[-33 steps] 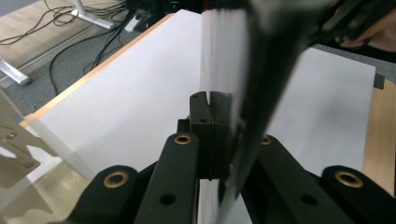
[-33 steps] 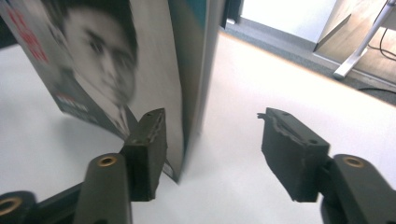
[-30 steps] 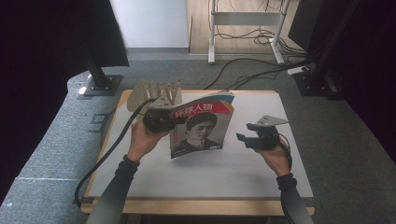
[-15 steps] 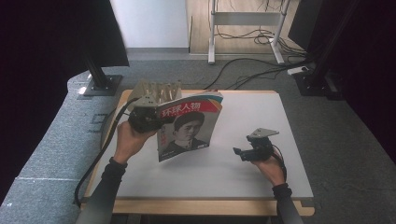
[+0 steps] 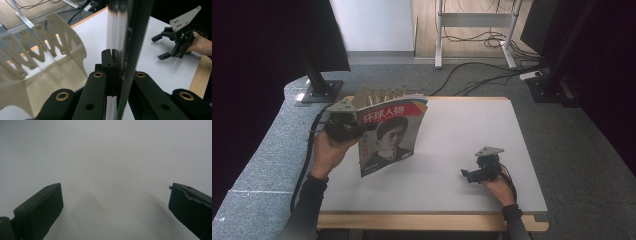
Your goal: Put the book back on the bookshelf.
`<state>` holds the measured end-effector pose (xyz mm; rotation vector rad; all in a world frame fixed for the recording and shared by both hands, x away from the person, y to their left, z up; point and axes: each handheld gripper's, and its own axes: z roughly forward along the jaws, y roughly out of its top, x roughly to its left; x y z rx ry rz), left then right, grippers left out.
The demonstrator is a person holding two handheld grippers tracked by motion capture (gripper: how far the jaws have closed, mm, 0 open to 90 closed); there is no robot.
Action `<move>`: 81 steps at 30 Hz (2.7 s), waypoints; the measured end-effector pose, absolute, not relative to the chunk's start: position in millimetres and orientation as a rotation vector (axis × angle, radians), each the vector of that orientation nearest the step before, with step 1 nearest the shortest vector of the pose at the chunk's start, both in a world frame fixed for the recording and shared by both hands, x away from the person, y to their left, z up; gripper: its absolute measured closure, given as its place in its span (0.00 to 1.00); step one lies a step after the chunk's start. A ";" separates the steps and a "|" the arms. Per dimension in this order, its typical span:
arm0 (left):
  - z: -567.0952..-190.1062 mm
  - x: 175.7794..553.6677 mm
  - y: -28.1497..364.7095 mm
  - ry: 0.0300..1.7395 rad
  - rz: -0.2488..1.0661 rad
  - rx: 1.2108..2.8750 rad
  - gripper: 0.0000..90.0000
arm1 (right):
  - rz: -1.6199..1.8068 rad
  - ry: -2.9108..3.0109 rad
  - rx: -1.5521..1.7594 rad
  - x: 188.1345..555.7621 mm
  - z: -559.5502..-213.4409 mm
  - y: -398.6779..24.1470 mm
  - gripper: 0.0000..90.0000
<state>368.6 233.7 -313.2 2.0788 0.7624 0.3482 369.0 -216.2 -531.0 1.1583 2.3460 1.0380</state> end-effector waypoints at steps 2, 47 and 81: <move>-311.0 366.9 239.9 0.775 0.358 2.071 0.97 | 1.008 2.360 1.161 369.6 -535.0 -215.9 0.00; -308.9 425.6 322.5 1.175 0.598 1.842 0.97 | 1.003 2.355 1.152 368.9 -536.3 -215.1 0.00; -346.5 457.4 325.6 1.175 0.492 1.781 0.96 | 1.003 2.353 1.152 368.7 -536.4 -215.0 0.00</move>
